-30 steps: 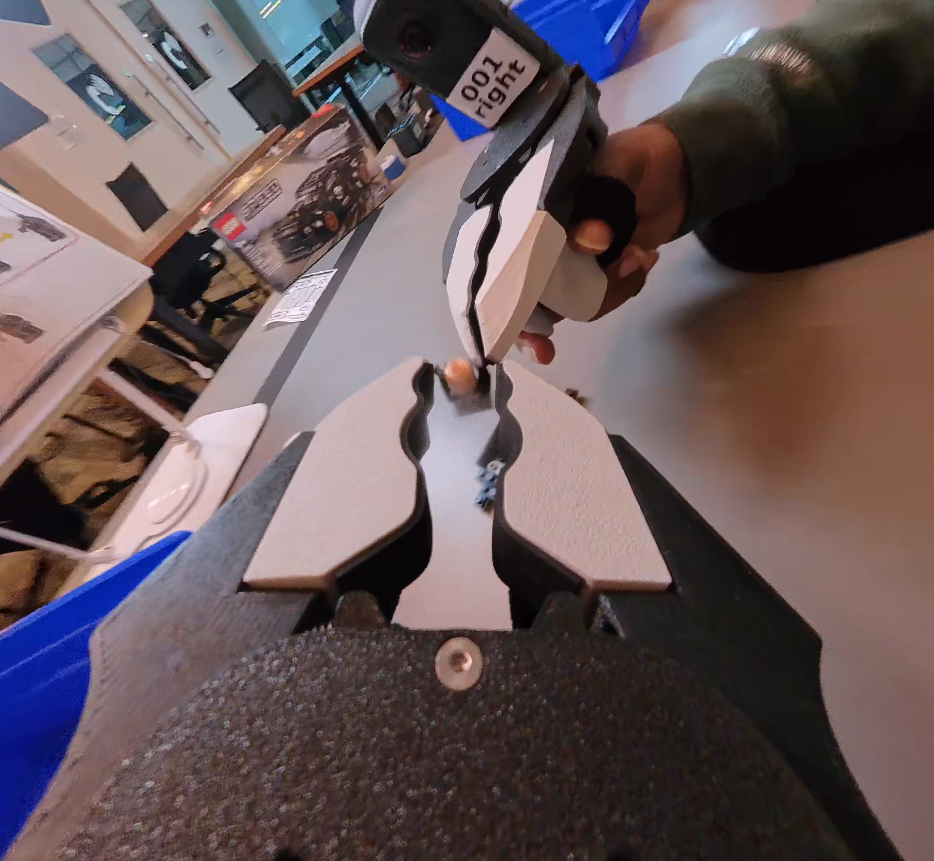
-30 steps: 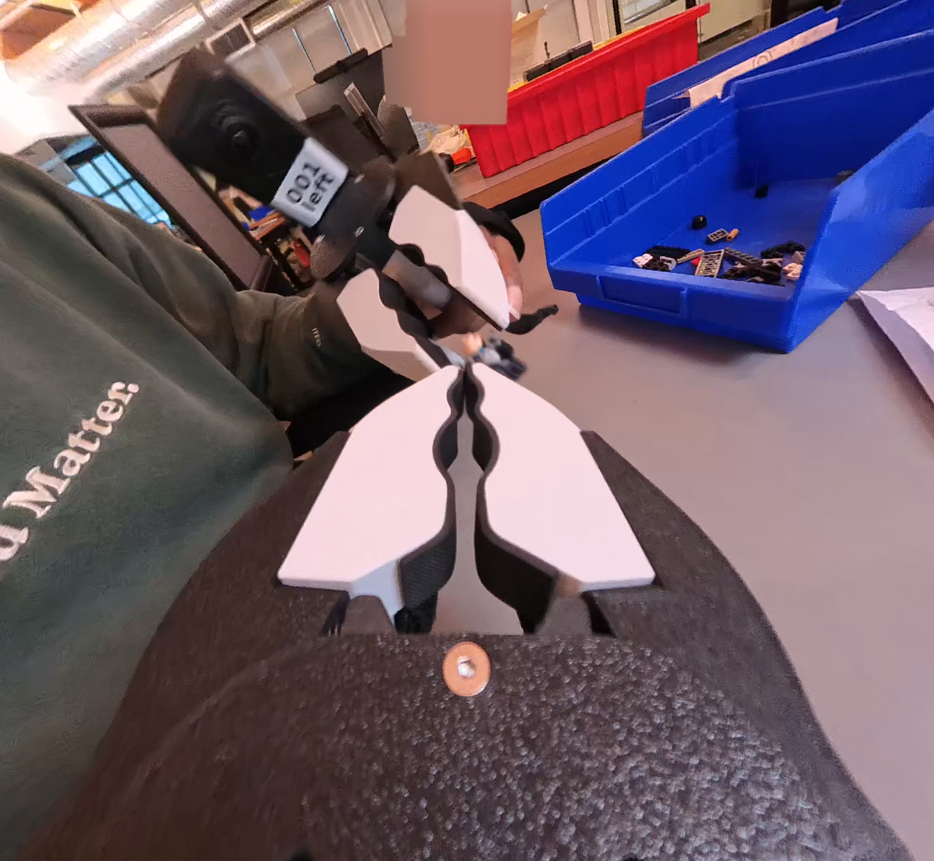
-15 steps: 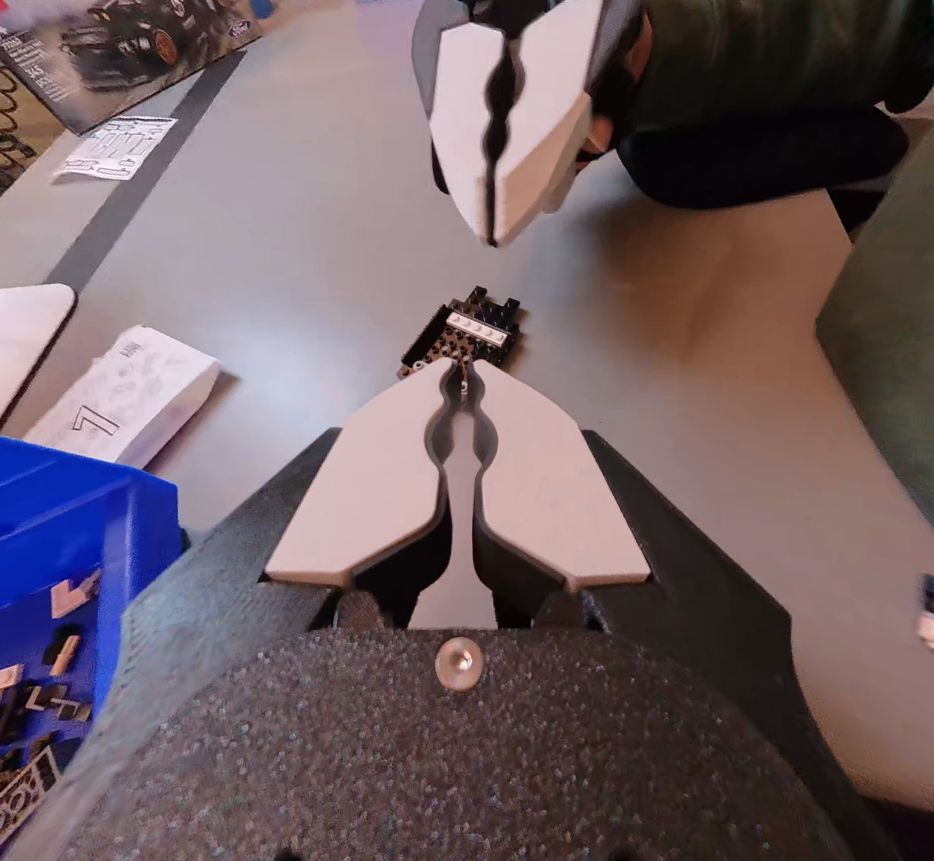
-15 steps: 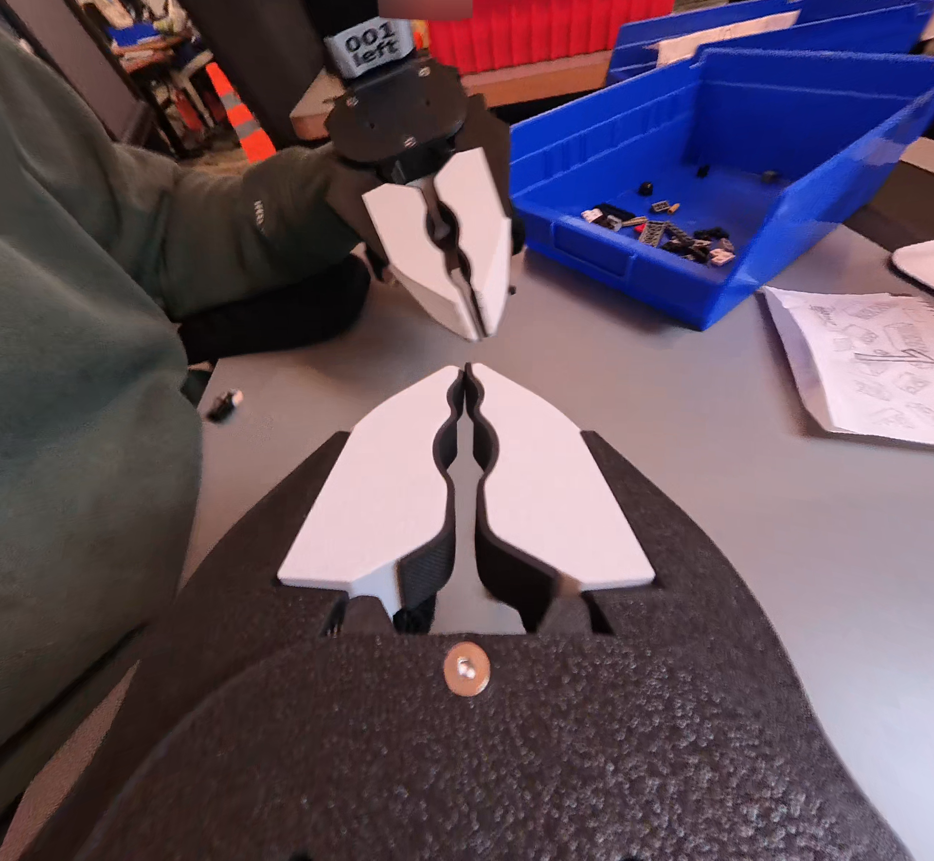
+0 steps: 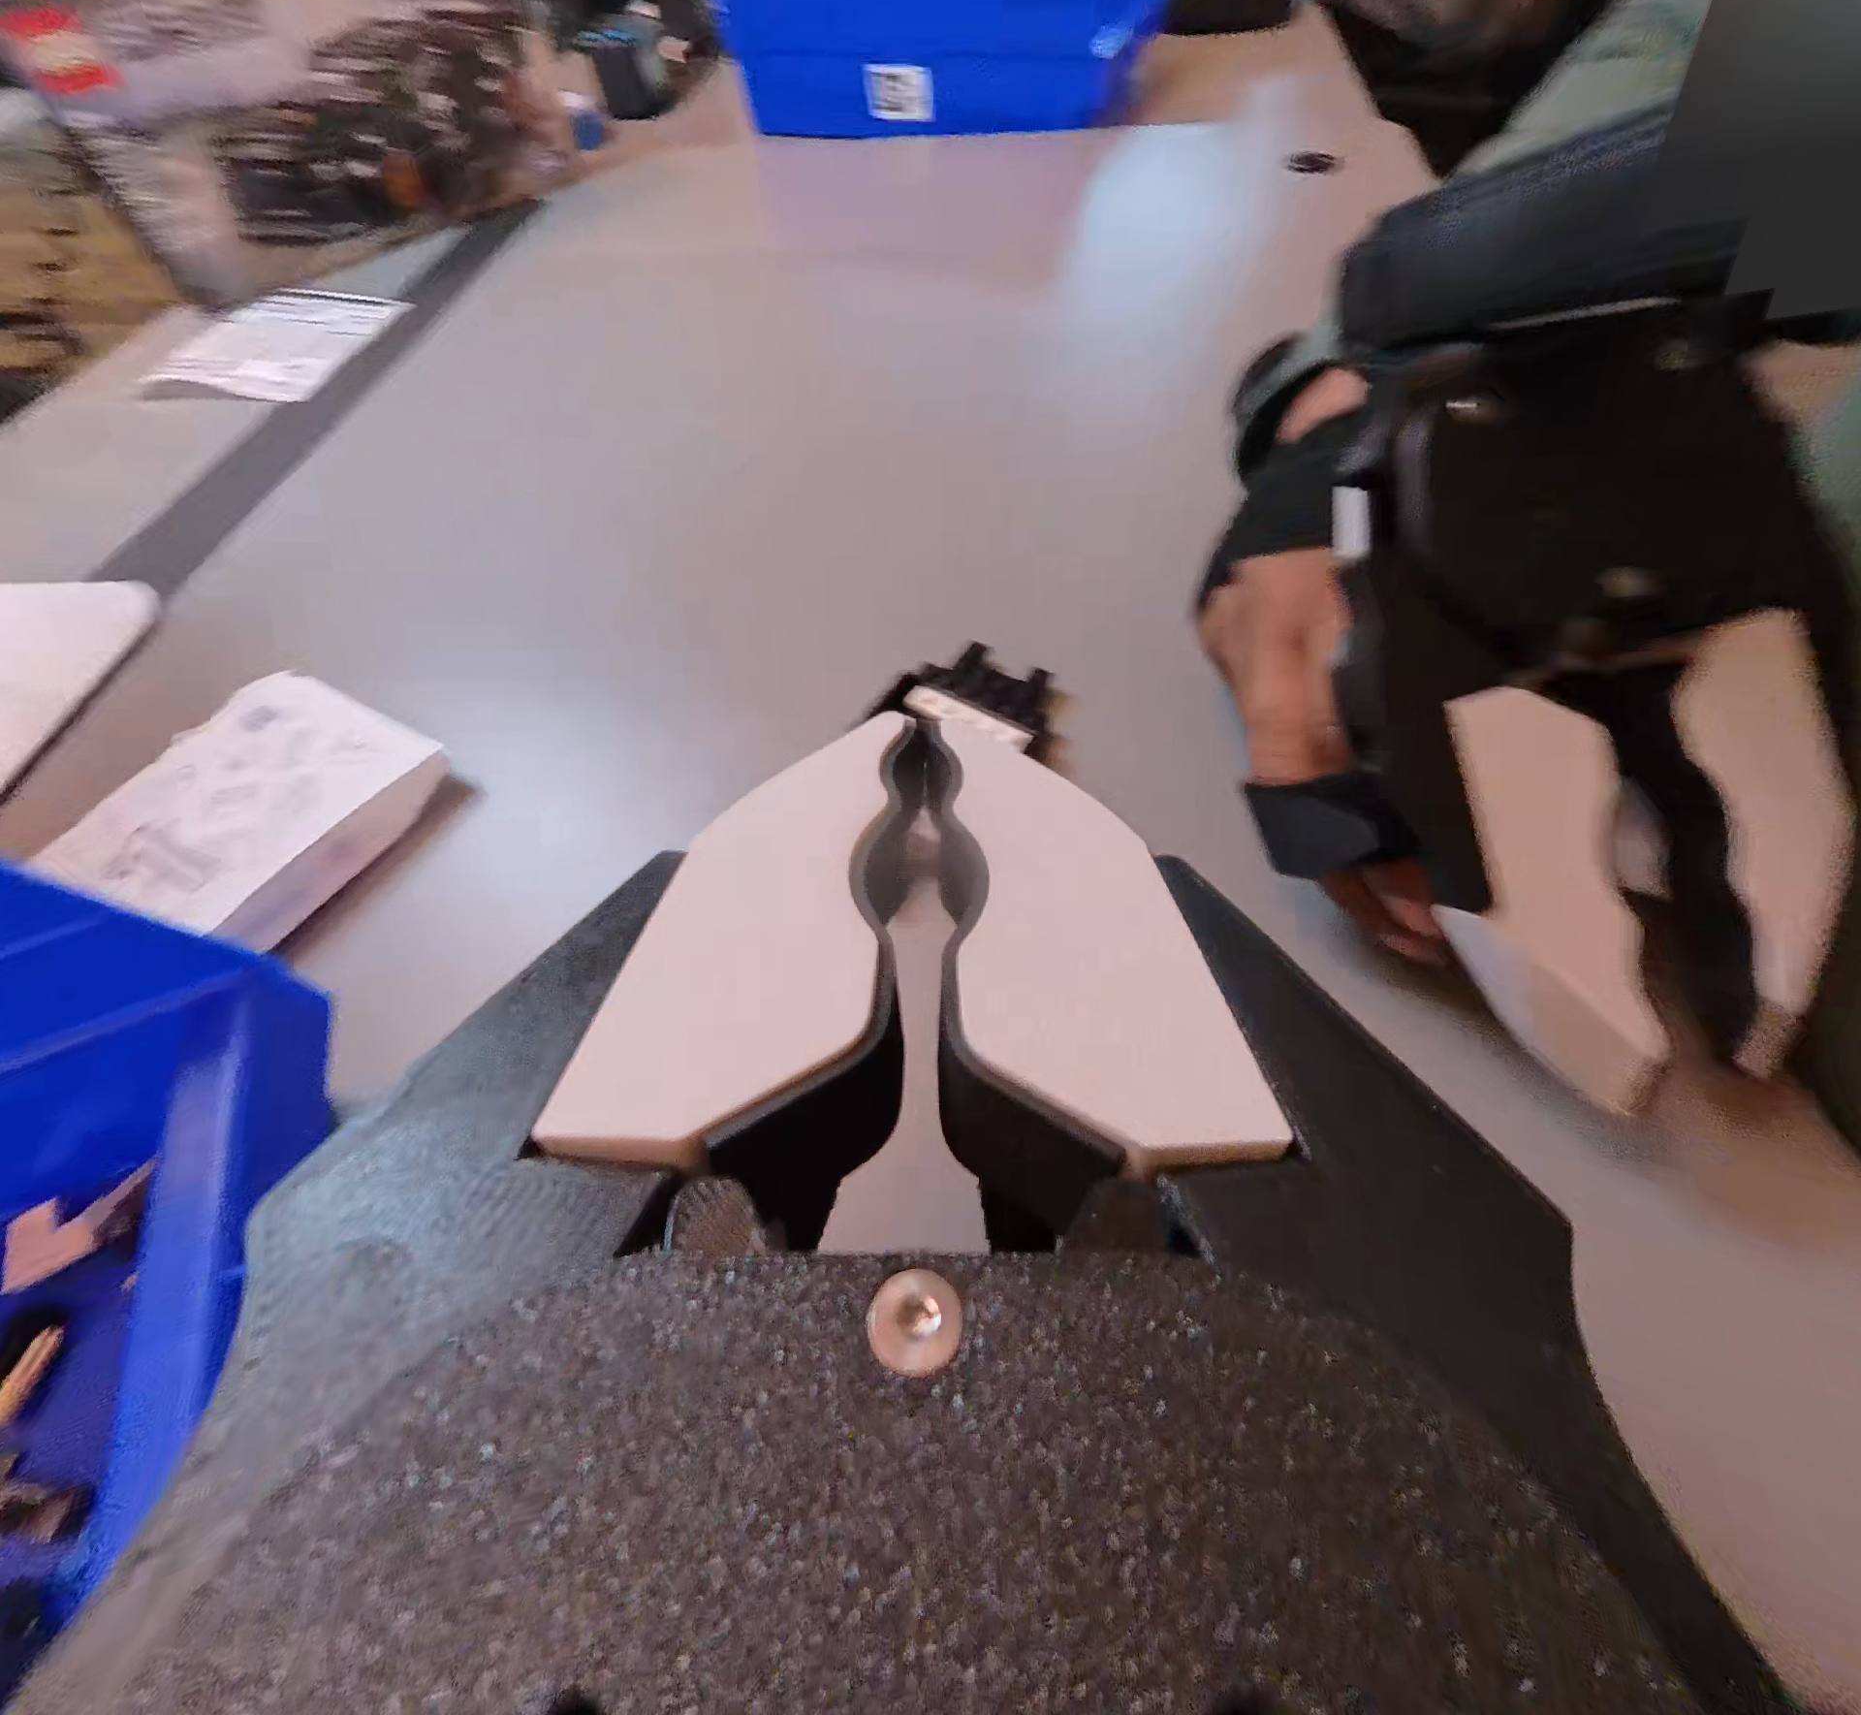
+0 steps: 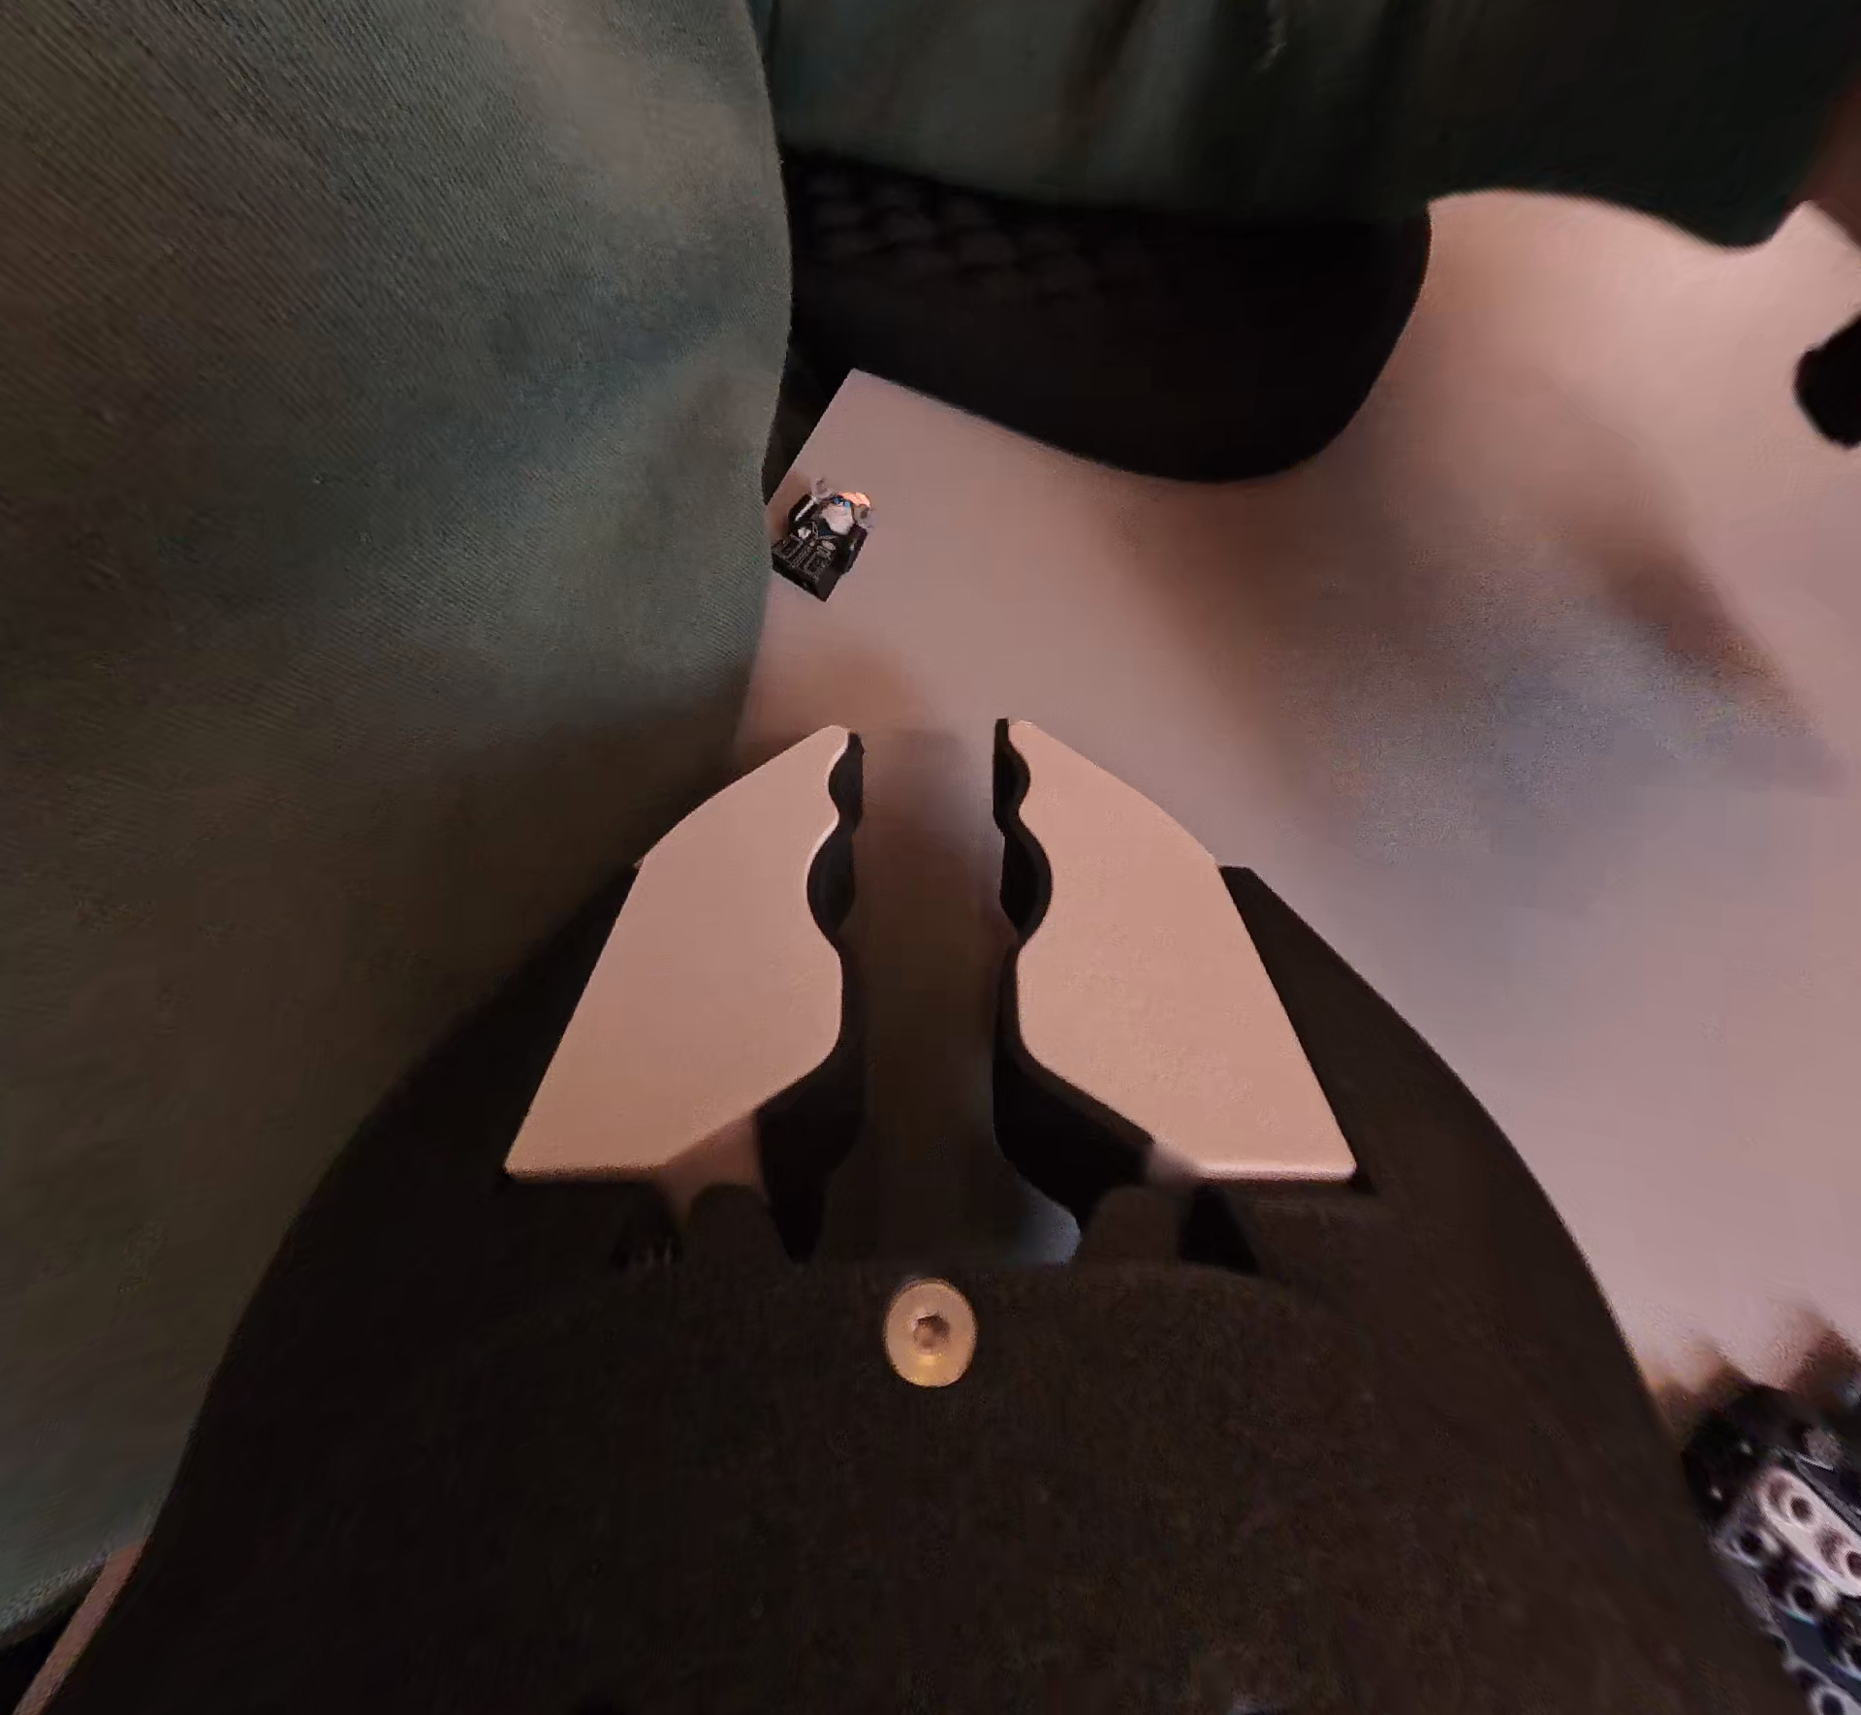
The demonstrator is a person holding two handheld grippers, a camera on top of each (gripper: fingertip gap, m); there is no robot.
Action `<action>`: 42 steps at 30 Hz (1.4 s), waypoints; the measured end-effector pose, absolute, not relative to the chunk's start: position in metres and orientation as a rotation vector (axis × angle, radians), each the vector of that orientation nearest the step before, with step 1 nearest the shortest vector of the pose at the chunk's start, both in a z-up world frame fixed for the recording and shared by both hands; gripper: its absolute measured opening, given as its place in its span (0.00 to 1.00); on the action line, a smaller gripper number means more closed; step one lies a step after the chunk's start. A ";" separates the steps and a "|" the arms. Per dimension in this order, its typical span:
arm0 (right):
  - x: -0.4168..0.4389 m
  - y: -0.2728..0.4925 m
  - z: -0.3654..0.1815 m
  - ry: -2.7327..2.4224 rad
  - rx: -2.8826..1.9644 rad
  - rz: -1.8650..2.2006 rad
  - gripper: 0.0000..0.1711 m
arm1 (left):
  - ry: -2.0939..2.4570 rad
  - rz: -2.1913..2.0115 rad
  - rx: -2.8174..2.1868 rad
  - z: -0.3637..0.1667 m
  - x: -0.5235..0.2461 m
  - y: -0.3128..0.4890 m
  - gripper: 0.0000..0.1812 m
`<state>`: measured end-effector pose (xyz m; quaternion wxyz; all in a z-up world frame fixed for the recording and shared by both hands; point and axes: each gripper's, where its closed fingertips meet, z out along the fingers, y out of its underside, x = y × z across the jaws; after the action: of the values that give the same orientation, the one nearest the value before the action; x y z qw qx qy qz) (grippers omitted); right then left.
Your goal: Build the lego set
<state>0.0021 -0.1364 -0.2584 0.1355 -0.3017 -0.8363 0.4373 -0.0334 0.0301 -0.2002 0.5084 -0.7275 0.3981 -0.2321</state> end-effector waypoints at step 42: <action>-0.003 0.050 -0.124 -1.033 -1.391 2.029 0.04 | 0.812 -0.284 -1.544 -0.140 -0.007 0.052 0.14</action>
<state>-0.0032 0.0503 -0.1240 0.2345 -0.5070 -0.3762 0.7392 -0.0071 0.0515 -0.1396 0.6340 -0.6755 0.3553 -0.1243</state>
